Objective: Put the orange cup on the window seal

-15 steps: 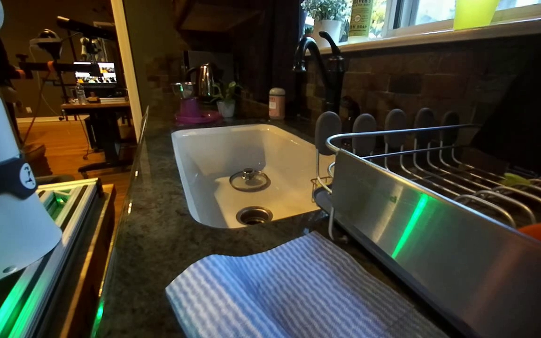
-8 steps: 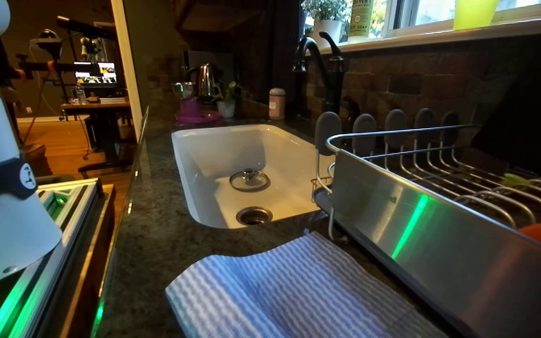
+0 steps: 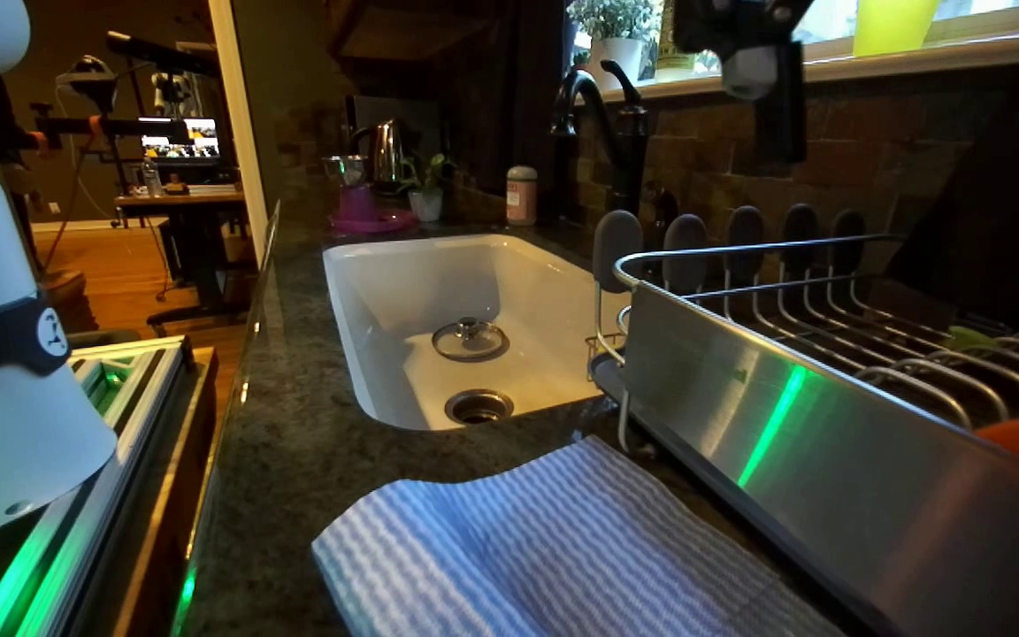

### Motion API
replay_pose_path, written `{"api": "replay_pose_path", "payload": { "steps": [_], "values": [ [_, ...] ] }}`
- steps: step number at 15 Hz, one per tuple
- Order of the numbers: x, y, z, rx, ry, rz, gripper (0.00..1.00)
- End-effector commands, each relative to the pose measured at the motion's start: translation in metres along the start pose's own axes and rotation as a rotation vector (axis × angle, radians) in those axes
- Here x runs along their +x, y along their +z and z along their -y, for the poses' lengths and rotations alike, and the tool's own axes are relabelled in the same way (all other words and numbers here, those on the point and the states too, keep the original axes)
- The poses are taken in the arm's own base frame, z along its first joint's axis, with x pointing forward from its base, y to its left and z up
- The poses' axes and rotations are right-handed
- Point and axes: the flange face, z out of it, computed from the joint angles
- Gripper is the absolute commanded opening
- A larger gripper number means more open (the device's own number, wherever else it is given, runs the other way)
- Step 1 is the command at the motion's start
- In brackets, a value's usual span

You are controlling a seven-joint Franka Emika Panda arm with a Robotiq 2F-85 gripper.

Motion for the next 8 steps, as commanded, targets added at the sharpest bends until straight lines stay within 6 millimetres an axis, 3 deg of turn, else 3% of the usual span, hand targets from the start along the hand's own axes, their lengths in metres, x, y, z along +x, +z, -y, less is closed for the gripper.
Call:
{"api": "replay_pose_path", "payload": {
  "steps": [1,8],
  "values": [
    [-0.0012,0.0011,0.0038,0.009,0.007,-0.011,1.00],
    [-0.0072,-0.0007,0.0049,0.009,-0.018,0.007,1.00]
  ]
}}
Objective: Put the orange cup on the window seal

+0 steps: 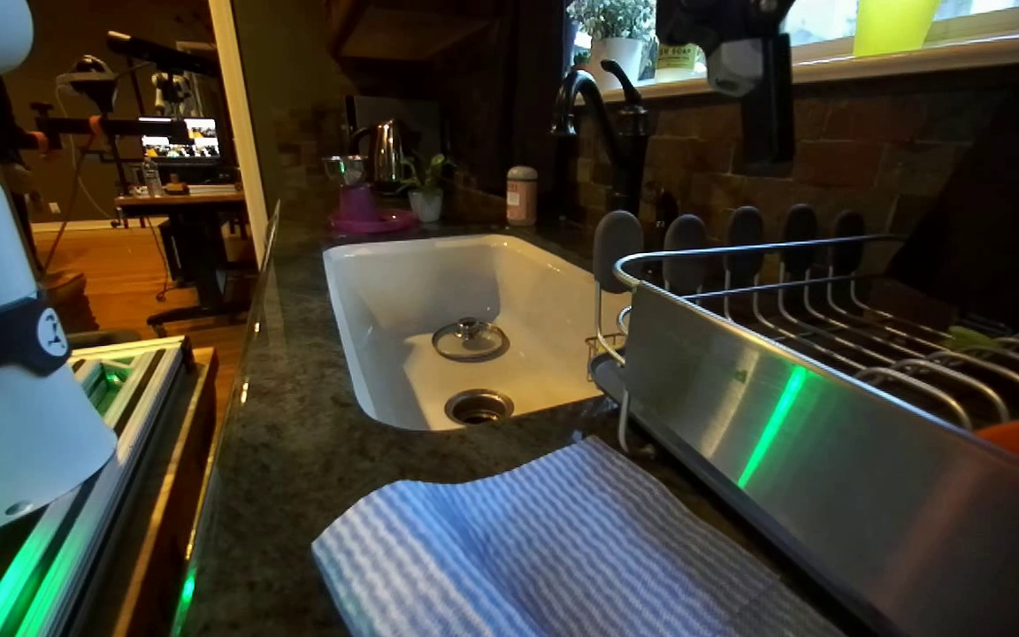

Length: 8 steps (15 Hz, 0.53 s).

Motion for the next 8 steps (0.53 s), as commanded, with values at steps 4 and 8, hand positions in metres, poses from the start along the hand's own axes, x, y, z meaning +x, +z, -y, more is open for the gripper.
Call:
{"api": "replay_pose_path", "payload": {
  "steps": [4,8],
  "values": [
    [-0.001,0.001,-0.001,0.004,-0.003,0.003,1.00],
    [-0.021,0.011,-0.006,-0.034,-0.075,0.050,1.00]
  ]
}}
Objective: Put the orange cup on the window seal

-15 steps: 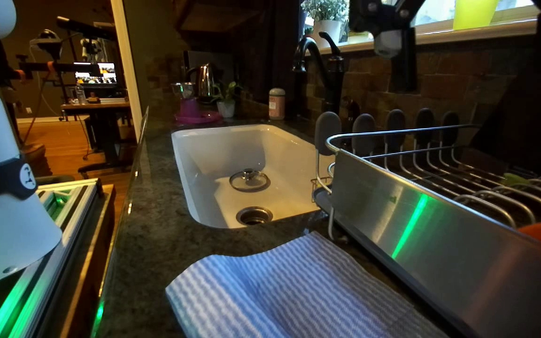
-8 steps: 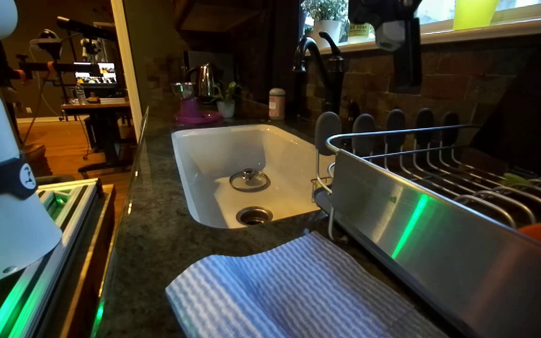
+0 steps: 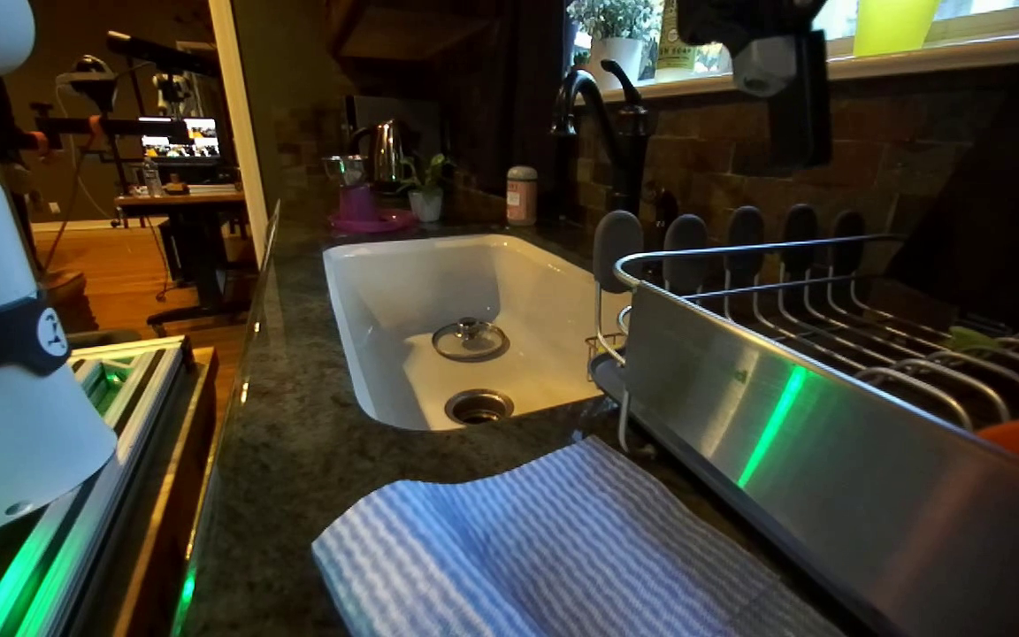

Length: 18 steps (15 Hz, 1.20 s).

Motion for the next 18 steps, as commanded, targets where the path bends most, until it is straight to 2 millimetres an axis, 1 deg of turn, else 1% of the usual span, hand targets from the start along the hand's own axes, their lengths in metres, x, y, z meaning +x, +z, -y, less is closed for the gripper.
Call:
{"api": "replay_pose_path", "payload": {
  "steps": [1,5,7,11,13,14,15,18],
  "values": [
    [-0.022,0.013,-0.003,-0.019,-0.055,0.051,1.00],
    [-0.040,0.033,-0.006,-0.049,-0.093,0.041,1.00],
    [-0.046,0.042,-0.008,-0.069,-0.092,0.039,1.00],
    [-0.042,0.061,-0.014,-0.106,-0.106,0.021,1.00],
    [-0.043,0.071,-0.021,-0.121,-0.059,0.015,1.00],
    [-0.044,0.073,-0.022,-0.065,0.009,0.008,1.00],
    [-0.039,0.064,-0.014,-0.103,-0.050,0.013,1.00],
    [-0.042,0.072,-0.021,-0.094,-0.018,0.025,1.00]
  ]
}}
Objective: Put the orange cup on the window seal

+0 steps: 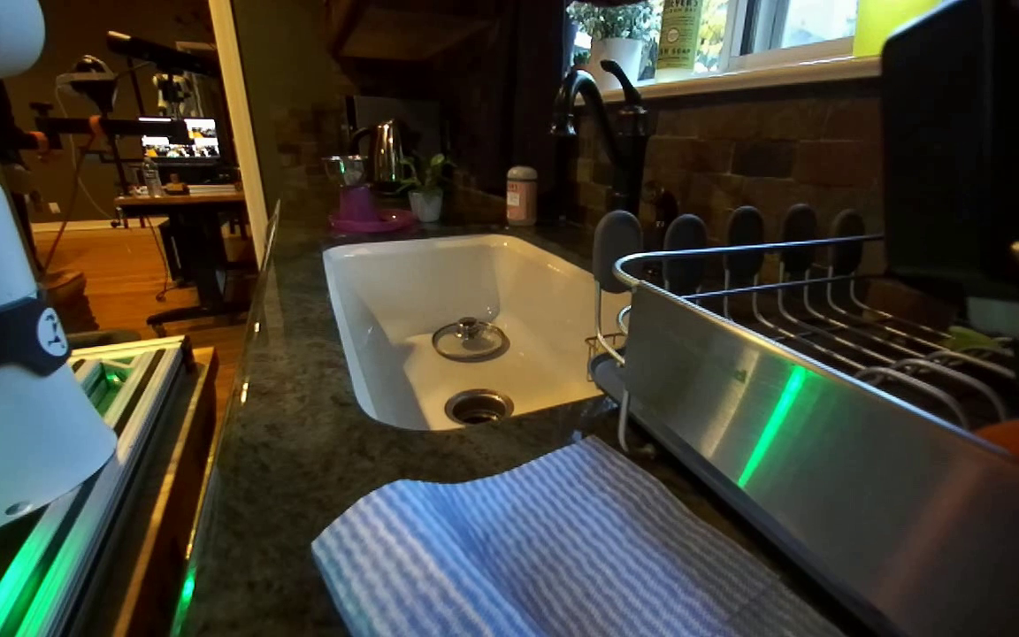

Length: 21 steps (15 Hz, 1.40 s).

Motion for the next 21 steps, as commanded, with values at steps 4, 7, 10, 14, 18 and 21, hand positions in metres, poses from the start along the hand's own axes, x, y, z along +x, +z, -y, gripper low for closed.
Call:
{"api": "replay_pose_path", "payload": {
  "steps": [4,7,10,14,18,21],
  "values": [
    [0.004,0.007,0.000,0.009,-0.058,-0.007,1.00],
    [0.005,0.012,-0.001,0.008,-0.086,-0.003,1.00],
    [0.006,0.017,-0.002,0.007,-0.099,-0.008,1.00],
    [0.008,0.022,-0.009,-0.034,-0.105,-0.003,1.00],
    [0.011,0.023,-0.018,-0.108,-0.105,-0.013,1.00],
    [0.018,0.022,-0.024,-0.172,-0.095,-0.045,1.00]
  ]
}}
